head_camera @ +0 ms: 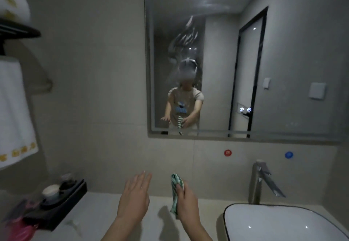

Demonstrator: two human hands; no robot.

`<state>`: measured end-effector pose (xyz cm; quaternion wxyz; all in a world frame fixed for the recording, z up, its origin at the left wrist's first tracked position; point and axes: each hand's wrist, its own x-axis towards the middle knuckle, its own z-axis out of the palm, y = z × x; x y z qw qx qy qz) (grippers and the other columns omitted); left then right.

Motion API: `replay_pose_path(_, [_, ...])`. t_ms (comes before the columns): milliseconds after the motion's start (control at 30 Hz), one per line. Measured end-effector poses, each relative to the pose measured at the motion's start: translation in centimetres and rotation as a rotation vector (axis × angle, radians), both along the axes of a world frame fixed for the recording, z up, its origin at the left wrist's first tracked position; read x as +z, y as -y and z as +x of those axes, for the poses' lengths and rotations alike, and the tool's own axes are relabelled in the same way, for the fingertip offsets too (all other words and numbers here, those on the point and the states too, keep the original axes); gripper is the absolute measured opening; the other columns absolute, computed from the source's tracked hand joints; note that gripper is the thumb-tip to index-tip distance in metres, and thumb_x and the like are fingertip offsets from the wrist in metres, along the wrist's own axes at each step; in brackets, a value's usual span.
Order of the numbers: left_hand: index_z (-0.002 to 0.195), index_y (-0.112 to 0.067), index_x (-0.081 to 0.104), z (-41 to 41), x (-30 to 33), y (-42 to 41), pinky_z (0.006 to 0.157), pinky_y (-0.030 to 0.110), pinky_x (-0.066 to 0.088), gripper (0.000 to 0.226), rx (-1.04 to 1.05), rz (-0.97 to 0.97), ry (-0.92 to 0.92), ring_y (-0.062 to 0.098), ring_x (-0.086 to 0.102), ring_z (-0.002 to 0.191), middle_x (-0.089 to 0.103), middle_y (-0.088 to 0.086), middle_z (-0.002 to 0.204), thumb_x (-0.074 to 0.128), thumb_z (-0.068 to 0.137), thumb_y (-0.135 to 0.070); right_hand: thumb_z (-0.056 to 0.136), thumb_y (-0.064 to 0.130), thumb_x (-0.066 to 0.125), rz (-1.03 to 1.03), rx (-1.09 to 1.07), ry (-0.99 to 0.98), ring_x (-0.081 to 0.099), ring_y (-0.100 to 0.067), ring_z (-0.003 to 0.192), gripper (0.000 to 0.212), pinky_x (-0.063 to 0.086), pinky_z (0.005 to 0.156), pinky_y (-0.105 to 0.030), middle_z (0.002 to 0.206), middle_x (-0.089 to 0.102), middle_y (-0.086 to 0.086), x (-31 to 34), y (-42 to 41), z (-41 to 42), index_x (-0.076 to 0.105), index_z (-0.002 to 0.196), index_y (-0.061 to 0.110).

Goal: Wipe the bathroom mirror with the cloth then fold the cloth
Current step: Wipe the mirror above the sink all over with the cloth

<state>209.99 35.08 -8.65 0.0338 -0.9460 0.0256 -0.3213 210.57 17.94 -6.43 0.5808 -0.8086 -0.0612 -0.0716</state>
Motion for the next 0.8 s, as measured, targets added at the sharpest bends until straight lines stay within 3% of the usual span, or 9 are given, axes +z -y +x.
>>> replay_pose_path(100, [0.104,-0.012,0.072,1.3,3.5,0.9,0.070,0.042,0.056,0.078,-0.020,-0.010,0.059,0.023,0.070,0.090,0.071,0.006,0.104,0.088,0.028,-0.017,0.101,0.024,0.041,0.018,-0.044,0.053,0.059,-0.023,0.088,0.018,0.037,0.067,-0.028,0.088,0.060,-0.002,3.6,0.9,0.9,0.057,0.102,0.016])
replay_pose_path(233, [0.110,-0.010,0.068,3.0,7.1,1.2,0.076,0.044,0.054,0.073,-0.052,-0.026,0.145,0.026,0.068,0.095,0.069,0.008,0.107,0.084,0.038,-0.015,0.101,0.025,0.040,0.094,-0.140,0.085,0.059,-0.027,0.101,0.029,0.038,0.072,-0.026,0.102,0.063,-0.012,7.6,2.3,1.9,0.060,0.113,0.007])
replay_pose_path(300, [0.111,-0.009,0.068,3.8,8.7,1.3,0.077,0.045,0.054,0.068,-0.072,-0.022,0.190,0.027,0.068,0.095,0.069,0.009,0.108,0.080,0.044,-0.016,0.101,0.025,0.039,0.135,-0.171,0.120,0.058,-0.026,0.093,0.030,0.036,0.068,-0.025,0.095,0.061,-0.012,9.6,3.0,2.6,0.060,0.108,0.005])
replay_pose_path(433, [0.112,-0.007,0.067,6.1,11.2,0.7,0.077,0.048,0.053,0.078,-0.067,-0.017,0.217,0.028,0.068,0.095,0.068,0.011,0.110,0.088,0.037,-0.012,0.101,0.023,0.038,0.187,-0.239,0.225,0.050,-0.016,0.069,0.022,0.028,0.055,-0.029,0.072,0.051,0.003,14.1,3.9,4.5,0.052,0.090,0.010])
replay_pose_path(567, [0.114,-0.006,0.066,9.2,12.9,-1.1,0.078,0.051,0.052,0.081,-0.052,-0.035,0.182,0.031,0.067,0.097,0.067,0.013,0.111,0.089,0.036,-0.010,0.102,0.023,0.037,0.182,-0.353,0.339,0.053,-0.019,0.074,0.022,0.031,0.058,-0.028,0.075,0.053,0.002,18.2,3.7,7.3,0.054,0.094,0.012])
replay_pose_path(667, [0.120,-0.007,0.062,12.1,14.8,-2.9,0.084,0.050,0.050,0.076,-0.056,-0.068,0.188,0.031,0.064,0.105,0.065,0.013,0.117,0.086,0.048,-0.008,0.102,0.021,0.037,0.189,-0.443,0.422,0.050,-0.021,0.079,0.027,0.029,0.064,-0.027,0.086,0.056,-0.006,21.3,2.9,10.1,0.058,0.102,0.004])
replay_pose_path(800, [0.127,-0.010,0.058,17.0,18.2,-6.1,0.090,0.051,0.047,0.071,-0.066,-0.058,0.239,0.033,0.060,0.112,0.060,0.014,0.125,0.082,0.061,-0.010,0.102,0.020,0.035,0.224,-0.541,0.488,0.043,-0.015,0.064,0.028,0.021,0.055,-0.026,0.081,0.052,-0.006,25.5,1.1,13.9,0.056,0.103,0.001])
